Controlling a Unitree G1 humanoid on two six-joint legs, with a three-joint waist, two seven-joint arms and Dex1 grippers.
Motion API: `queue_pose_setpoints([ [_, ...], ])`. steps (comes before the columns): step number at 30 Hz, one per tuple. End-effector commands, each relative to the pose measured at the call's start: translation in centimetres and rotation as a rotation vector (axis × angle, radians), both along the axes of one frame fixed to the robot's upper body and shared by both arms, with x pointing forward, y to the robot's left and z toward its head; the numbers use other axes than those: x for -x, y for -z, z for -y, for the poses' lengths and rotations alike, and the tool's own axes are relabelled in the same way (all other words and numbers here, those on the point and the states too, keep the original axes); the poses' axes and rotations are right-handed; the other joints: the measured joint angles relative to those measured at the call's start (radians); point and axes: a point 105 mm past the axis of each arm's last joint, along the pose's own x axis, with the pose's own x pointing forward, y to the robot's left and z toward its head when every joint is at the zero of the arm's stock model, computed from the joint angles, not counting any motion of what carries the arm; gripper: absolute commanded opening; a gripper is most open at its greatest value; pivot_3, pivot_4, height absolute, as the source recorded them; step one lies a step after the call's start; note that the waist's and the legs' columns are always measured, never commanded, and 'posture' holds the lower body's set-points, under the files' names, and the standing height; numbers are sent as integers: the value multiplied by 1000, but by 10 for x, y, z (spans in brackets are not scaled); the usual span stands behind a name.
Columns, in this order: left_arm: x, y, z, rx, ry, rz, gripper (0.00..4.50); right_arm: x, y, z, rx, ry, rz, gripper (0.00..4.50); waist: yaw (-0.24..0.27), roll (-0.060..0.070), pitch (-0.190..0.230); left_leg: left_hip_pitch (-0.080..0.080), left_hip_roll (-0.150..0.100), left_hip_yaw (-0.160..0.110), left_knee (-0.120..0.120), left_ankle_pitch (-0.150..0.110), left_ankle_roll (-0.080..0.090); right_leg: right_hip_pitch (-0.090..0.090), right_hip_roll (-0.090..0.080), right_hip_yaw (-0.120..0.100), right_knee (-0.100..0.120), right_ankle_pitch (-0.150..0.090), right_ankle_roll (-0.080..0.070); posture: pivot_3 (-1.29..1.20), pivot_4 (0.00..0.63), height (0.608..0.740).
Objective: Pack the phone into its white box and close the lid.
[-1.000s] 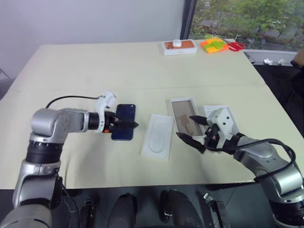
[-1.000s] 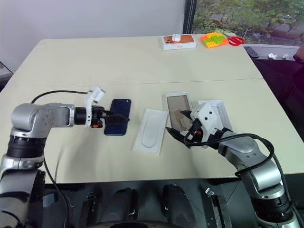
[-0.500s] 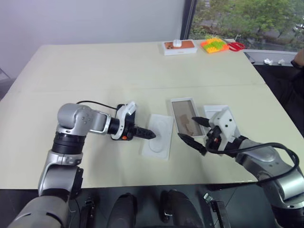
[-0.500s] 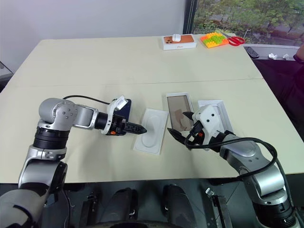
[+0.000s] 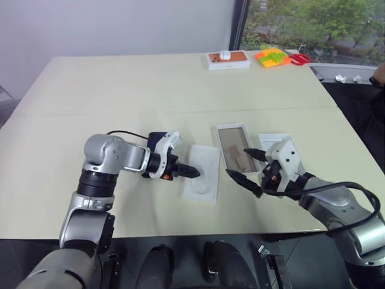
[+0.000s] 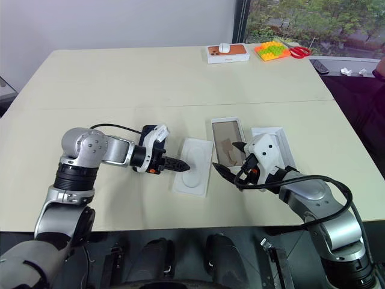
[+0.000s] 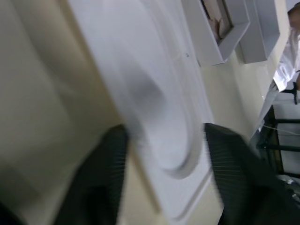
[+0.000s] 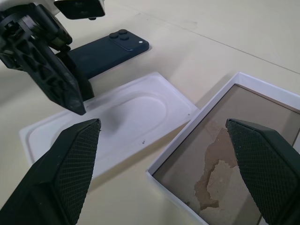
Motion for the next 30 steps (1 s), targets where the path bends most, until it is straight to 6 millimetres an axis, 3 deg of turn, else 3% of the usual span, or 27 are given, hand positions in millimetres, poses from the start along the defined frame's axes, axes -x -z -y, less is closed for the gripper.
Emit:
queue_pose_setpoints([
  [1,4,-2,2,12,14,5,573,3,-15,-3,-2,-16,64,4500,0,0,0,0,0,0,0,0,0,0,0,0,0,0,0,0,150,740],
  [2,4,-2,2,13,11,10,106,3,-15,-3,-3,-15,64,4500,0,0,0,0,0,0,0,0,0,0,0,0,0,0,0,0,150,740],
  [3,4,-3,0,15,8,14,41,3,-15,-3,-4,-13,64,4500,0,0,0,0,0,0,0,0,0,0,0,0,0,0,0,0,150,740],
  [12,-4,-12,-27,122,-102,-16,41,4,-17,11,13,24,70,4500,-2,0,0,0,0,0,0,0,0,0,0,0,0,0,0,0,150,740],
  [17,-18,-30,-39,237,-181,-34,41,5,-19,24,34,55,68,4500,2,0,0,0,0,0,0,0,0,0,0,0,0,0,0,0,150,740],
  [21,-25,-48,-21,278,-149,-18,41,8,-20,37,63,72,59,4500,7,0,0,-2,0,0,2,0,0,0,-1,-2,0,0,1,0,150,740],
  [25,-34,-63,10,338,-123,-64,41,7,-22,45,84,87,64,4500,4,0,0,-2,-1,0,6,0,0,1,-2,-1,1,-1,2,0,150,740],
  [30,-40,-65,34,306,-116,-117,41,10,-22,47,89,91,61,4500,-7,-1,0,-1,-1,0,7,-1,2,1,-1,1,2,-1,2,0,150,740],
])
